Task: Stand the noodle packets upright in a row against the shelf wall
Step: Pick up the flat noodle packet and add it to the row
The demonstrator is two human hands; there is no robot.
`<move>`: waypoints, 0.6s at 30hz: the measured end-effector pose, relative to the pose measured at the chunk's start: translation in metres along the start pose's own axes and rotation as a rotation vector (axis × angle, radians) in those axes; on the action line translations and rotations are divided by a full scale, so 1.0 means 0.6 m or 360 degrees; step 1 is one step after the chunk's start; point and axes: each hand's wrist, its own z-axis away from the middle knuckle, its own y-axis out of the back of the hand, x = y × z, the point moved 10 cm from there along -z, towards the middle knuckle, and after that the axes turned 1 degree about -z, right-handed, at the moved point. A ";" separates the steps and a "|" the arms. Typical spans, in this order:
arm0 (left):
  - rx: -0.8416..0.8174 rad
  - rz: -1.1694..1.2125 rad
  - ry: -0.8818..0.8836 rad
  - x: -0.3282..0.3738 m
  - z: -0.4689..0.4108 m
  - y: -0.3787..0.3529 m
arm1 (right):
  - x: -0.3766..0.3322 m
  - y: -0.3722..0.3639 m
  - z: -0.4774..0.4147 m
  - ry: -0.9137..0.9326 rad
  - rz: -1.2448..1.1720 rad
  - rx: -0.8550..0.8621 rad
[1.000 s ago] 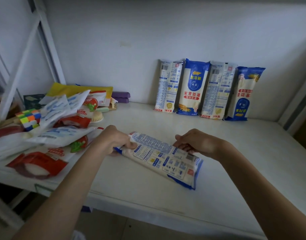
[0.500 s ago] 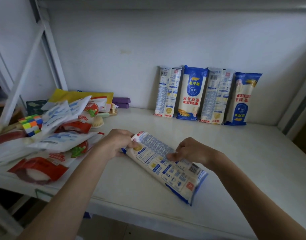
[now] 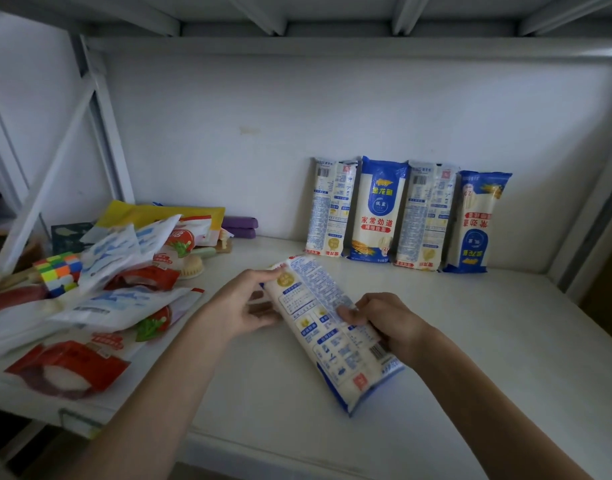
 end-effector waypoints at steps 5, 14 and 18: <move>-0.0259 -0.0428 0.0179 -0.035 0.017 -0.057 | -0.004 0.006 -0.003 0.0060 -0.0314 0.0074; 0.0027 -0.0530 -0.0535 0.048 0.008 -0.069 | -0.032 0.004 -0.009 0.0369 -0.0352 -0.0098; 0.0062 -0.0532 -0.0727 0.078 0.007 -0.066 | -0.023 -0.012 -0.022 0.0382 0.0030 -0.0060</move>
